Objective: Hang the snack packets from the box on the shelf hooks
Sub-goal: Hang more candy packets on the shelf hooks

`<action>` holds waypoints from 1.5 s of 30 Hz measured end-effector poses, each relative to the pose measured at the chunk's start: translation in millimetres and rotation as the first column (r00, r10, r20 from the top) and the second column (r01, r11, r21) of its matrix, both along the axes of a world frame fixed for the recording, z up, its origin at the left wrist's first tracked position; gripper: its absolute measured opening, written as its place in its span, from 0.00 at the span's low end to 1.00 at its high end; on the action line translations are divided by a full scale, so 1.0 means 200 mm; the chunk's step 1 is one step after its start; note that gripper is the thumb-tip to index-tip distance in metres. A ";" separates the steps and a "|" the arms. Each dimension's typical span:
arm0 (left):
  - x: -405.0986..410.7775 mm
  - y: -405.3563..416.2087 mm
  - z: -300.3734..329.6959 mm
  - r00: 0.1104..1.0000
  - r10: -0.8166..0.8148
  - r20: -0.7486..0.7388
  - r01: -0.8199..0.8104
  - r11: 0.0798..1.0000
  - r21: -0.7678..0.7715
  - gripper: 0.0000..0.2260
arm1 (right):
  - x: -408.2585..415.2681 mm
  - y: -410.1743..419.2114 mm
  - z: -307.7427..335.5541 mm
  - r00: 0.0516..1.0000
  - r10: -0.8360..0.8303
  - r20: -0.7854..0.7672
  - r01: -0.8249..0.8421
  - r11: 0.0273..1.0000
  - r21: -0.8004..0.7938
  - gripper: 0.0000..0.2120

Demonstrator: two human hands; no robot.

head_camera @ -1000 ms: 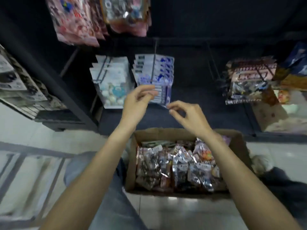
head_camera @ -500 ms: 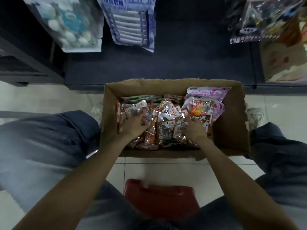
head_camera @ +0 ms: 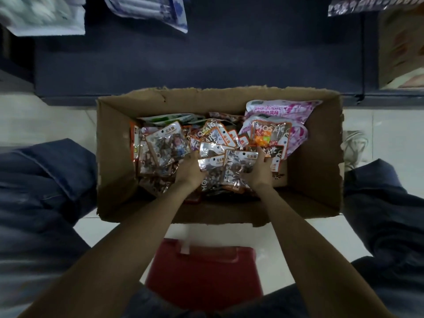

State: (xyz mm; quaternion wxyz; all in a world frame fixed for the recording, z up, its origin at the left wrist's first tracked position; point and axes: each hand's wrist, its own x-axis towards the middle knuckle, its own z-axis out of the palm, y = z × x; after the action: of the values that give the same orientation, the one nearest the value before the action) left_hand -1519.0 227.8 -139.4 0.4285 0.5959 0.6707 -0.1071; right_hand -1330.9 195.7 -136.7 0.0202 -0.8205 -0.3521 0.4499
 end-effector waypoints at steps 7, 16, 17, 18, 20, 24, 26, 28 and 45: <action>0.04 0.01 0.02 0.999 0.038 0.016 -0.040 0.988 0.147 0.19 | 0.13 0.03 0.09 0.993 0.011 0.119 -0.024 0.994 0.104 0.38; 0.02 0.08 0.05 0.998 0.046 0.041 -0.053 0.978 0.200 0.13 | 0.06 0.04 0.13 0.997 0.040 0.060 -0.052 0.972 0.227 0.08; 0.00 0.08 0.05 0.997 0.058 0.046 -0.067 0.976 0.205 0.13 | 0.06 0.03 0.14 0.997 0.017 0.075 -0.035 0.971 0.236 0.09; -0.02 0.08 0.07 0.996 0.073 0.049 -0.082 0.975 0.205 0.14 | 0.06 0.02 0.16 0.996 -0.010 0.084 -0.012 0.967 0.254 0.09; -0.08 0.08 0.09 0.994 0.100 0.046 -0.107 0.970 0.216 0.16 | 0.06 0.02 0.21 0.995 -0.073 0.061 0.050 0.943 0.329 0.09; -0.17 0.11 0.17 0.979 0.162 0.120 -0.187 0.952 0.241 0.14 | 0.06 0.01 0.32 0.994 -0.086 -0.071 0.109 0.890 0.443 0.11; -0.19 0.12 0.26 0.965 0.155 0.214 -0.207 0.945 0.252 0.13 | 0.04 0.02 0.40 0.987 -0.043 -0.158 0.114 0.873 0.474 0.10; -0.22 0.14 0.40 0.941 0.124 0.316 -0.211 0.943 0.258 0.12 | -0.01 0.03 0.52 0.970 0.016 -0.242 0.112 0.854 0.508 0.07; -0.48 0.24 1.62 0.531 -0.078 0.844 -0.442 0.824 0.354 0.08 | -0.42 0.32 1.64 0.916 0.219 -0.336 0.223 0.419 0.880 0.11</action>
State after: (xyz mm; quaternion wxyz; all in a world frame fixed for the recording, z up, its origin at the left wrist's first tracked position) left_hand -1615.0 275.2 184.2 0.5199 0.5900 0.4494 0.4239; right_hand -1414.7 259.4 190.3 0.5314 -0.5676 -0.5252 0.3458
